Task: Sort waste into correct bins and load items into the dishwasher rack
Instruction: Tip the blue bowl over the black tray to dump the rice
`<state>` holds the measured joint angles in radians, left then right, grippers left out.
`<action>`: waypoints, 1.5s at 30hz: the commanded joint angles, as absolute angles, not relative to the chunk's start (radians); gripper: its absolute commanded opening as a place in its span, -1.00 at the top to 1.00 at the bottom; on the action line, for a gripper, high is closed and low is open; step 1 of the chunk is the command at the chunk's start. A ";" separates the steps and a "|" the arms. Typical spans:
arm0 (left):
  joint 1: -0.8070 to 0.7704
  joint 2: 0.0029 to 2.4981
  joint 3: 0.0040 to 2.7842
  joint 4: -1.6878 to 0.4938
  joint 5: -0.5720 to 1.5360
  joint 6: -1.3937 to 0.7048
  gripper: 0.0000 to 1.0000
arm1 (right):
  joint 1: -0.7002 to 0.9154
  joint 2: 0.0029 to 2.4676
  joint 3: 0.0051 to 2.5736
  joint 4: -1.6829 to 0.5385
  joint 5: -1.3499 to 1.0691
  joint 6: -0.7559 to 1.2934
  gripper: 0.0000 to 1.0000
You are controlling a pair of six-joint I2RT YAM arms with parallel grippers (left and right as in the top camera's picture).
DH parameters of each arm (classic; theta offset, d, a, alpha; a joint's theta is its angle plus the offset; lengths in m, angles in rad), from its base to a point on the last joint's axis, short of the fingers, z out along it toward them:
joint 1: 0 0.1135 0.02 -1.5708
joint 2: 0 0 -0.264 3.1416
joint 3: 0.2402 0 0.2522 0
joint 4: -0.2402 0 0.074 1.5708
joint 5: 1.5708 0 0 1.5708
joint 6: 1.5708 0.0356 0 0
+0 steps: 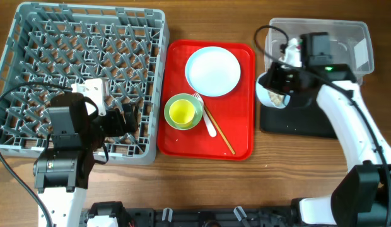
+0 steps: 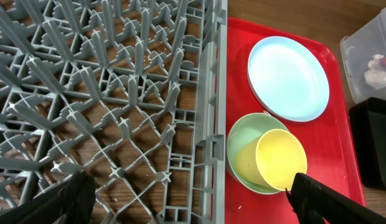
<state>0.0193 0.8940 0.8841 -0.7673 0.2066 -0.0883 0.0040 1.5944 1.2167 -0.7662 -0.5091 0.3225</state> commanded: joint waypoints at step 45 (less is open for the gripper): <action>0.015 0.898 0.904 -0.768 0.208 -0.094 -1.00 | -0.564 1.988 1.151 -0.712 -1.620 0.379 0.91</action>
